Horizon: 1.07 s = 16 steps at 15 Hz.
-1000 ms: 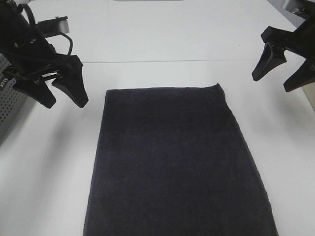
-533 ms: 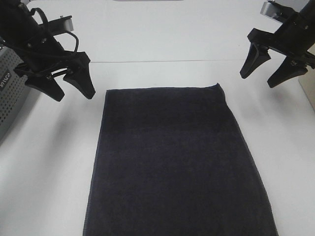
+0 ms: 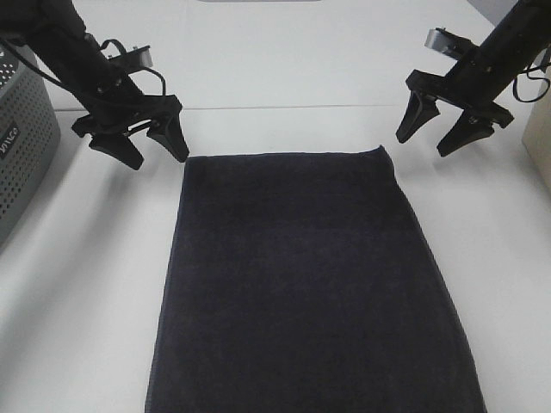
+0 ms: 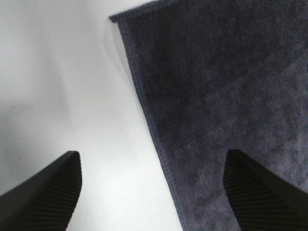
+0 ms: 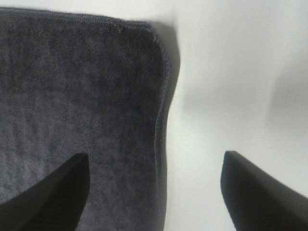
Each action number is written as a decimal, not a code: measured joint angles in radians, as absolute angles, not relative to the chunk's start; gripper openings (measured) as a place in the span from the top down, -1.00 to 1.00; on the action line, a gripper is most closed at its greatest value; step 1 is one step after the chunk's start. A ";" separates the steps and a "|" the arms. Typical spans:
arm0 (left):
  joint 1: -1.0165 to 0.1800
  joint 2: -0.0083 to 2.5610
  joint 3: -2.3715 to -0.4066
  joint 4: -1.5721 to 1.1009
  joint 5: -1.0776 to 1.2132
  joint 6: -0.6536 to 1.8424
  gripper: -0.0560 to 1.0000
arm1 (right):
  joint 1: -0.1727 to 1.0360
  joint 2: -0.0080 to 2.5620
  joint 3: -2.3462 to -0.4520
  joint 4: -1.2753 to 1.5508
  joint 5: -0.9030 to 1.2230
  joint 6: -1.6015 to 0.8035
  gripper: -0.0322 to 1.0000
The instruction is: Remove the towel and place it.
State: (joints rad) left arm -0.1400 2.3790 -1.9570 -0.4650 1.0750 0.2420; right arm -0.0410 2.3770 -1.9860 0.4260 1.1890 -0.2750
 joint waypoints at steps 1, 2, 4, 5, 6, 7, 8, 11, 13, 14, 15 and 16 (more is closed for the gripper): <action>-0.140 2.419 -2.005 -0.465 1.082 0.241 -0.55 | -0.041 2.412 -2.027 0.427 1.199 -0.276 -0.48; -0.140 2.455 -2.049 -0.465 1.088 0.241 -0.55 | -0.041 2.444 -2.062 0.427 1.210 -0.277 -0.48; -0.140 2.522 -2.126 -0.481 1.092 0.241 -0.55 | -0.041 2.505 -2.137 0.428 1.212 -0.279 -0.48; -0.140 2.544 -2.145 -0.491 1.092 0.241 -0.55 | -0.041 2.535 -2.172 0.434 1.212 -0.279 -0.48; -0.140 2.560 -2.154 -0.501 1.092 0.241 -0.55 | -0.041 2.557 -2.195 0.444 1.212 -0.279 -0.48; -0.137 2.567 -2.159 -0.505 1.092 0.240 -0.55 | -0.041 2.577 -2.211 0.450 1.212 -0.281 -0.48; -0.137 2.571 -2.162 -0.509 1.092 0.238 -0.55 | -0.041 2.589 -2.216 0.454 1.212 -0.282 -0.48; -0.137 2.571 -2.164 -0.510 1.088 0.237 -0.55 | -0.041 2.597 -2.220 0.466 1.213 -0.282 -0.48; -0.137 2.572 -2.164 -0.511 1.072 0.237 -0.55 | -0.041 2.597 -2.220 0.466 1.213 -0.282 -0.48; -0.137 2.572 -2.164 -0.518 1.066 0.237 -0.55 | -0.041 2.597 -2.220 0.466 1.213 -0.282 -0.48; -0.137 2.574 -2.164 -0.526 1.063 0.234 -0.55 | -0.041 2.597 -2.220 0.466 1.213 -0.281 -0.48; -0.137 2.574 -2.164 -0.534 1.063 0.233 -0.55 | -0.038 2.597 -2.220 0.465 1.213 -0.280 -0.48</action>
State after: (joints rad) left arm -0.1370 2.5740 -2.1640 -0.5340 1.0630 0.2330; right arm -0.0380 2.5970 -2.2200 0.4650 1.2130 -0.2800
